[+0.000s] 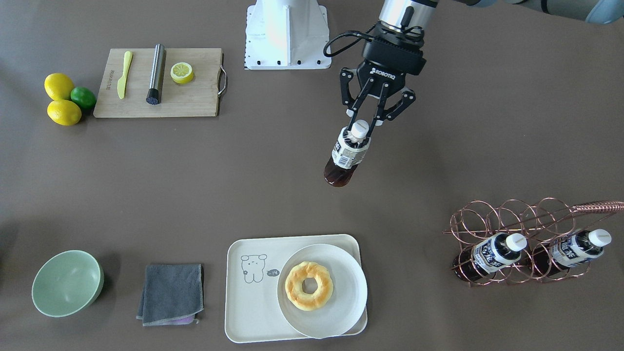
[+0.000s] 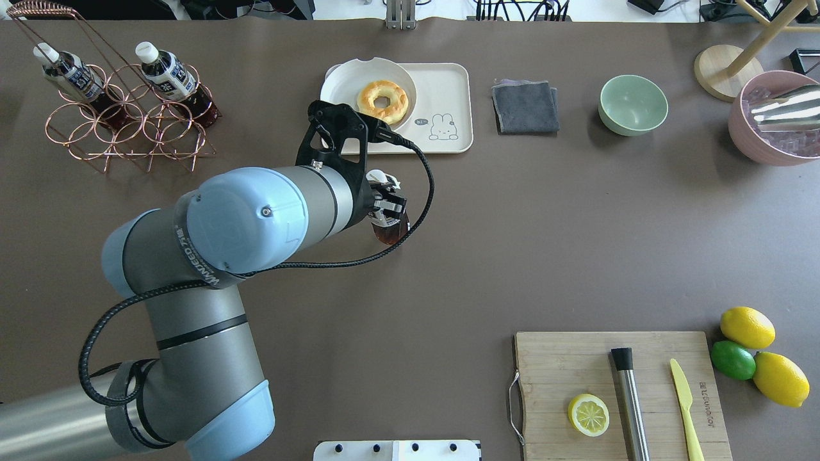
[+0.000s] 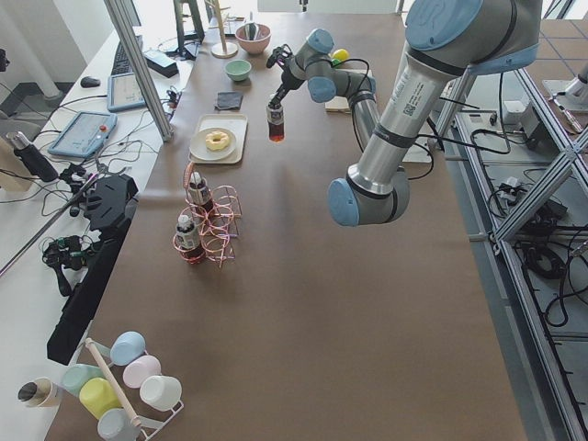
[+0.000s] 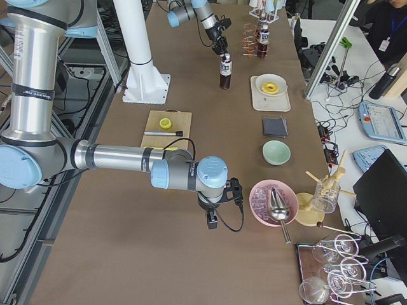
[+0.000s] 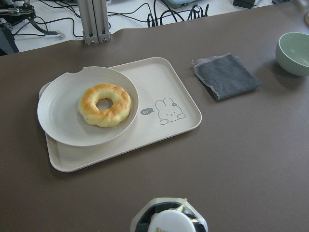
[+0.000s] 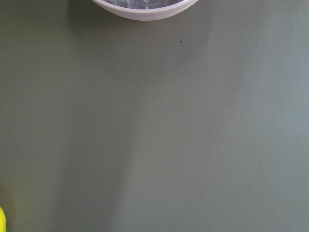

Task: Place tea on tray
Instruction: 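Lift the tea bottle out of the rack with the left gripper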

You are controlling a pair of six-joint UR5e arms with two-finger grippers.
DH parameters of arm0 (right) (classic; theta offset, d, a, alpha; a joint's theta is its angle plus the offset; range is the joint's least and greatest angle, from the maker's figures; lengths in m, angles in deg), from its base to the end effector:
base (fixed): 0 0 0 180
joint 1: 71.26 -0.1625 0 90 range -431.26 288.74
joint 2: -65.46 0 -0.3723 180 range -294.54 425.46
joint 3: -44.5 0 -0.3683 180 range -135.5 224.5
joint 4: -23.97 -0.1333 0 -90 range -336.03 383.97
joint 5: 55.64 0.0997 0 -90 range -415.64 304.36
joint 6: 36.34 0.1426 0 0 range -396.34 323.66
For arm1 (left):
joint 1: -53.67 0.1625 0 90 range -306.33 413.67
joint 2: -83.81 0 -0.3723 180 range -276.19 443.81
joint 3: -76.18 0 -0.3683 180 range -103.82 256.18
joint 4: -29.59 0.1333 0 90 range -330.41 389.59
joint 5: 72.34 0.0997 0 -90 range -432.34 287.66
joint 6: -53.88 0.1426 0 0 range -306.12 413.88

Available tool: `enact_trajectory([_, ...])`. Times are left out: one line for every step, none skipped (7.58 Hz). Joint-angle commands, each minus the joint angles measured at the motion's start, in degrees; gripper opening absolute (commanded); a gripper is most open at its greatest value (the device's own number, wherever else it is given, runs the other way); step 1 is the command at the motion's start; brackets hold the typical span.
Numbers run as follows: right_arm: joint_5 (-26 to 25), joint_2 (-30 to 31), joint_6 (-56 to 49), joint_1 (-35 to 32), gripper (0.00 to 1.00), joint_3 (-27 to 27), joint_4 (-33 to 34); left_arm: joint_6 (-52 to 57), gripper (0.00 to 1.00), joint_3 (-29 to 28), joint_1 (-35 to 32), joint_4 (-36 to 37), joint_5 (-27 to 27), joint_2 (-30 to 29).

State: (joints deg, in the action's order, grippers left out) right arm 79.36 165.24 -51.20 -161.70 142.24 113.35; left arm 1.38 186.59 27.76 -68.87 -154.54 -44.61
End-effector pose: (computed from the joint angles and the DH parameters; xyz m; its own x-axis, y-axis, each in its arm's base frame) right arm 0.0356 -0.4017 0.6458 0.6853 -0.2342 0.6896 0.1739 0.9721 0.1573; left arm 0.4647 -0.3955 0.1016 0.6076 0.3754 -0.6999 0.2214 0.7663 0.6031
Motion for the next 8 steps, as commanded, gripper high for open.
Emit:
enact_trajectory([0.0,0.0,0.0,0.0,1.00,0.0,0.0,-0.1,0.00,-3.1,2.2,0.0,2.0,-1.7])
enact_trajectory([0.0,0.0,0.0,0.0,1.00,0.0,0.0,0.2,0.00,-3.7,2.2,0.0,2.0,-1.8])
enact_trajectory([0.0,0.0,0.0,0.0,1.00,0.0,0.0,0.4,0.00,-3.8,2.2,0.0,2.0,-1.9])
enact_trajectory([0.0,0.0,0.0,0.0,1.00,0.0,0.0,0.4,0.00,-4.0,2.2,0.0,2.0,-2.3])
enact_trajectory([0.0,0.0,0.0,0.0,1.00,0.0,0.0,0.6,0.00,-3.9,2.2,0.0,1.9,-2.4])
enact_trajectory([0.0,0.0,0.0,0.1,1.00,0.0,0.0,0.7,0.48,-3.7,2.2,0.0,2.0,-2.3])
enact_trajectory([0.0,0.0,0.0,0.1,1.00,0.0,0.0,0.7,0.96,-3.6,2.2,0.0,2.0,-2.3])
enact_trajectory([0.0,0.0,0.0,0.1,1.00,0.0,0.0,0.6,0.97,-3.3,2.1,0.0,2.0,-2.3])
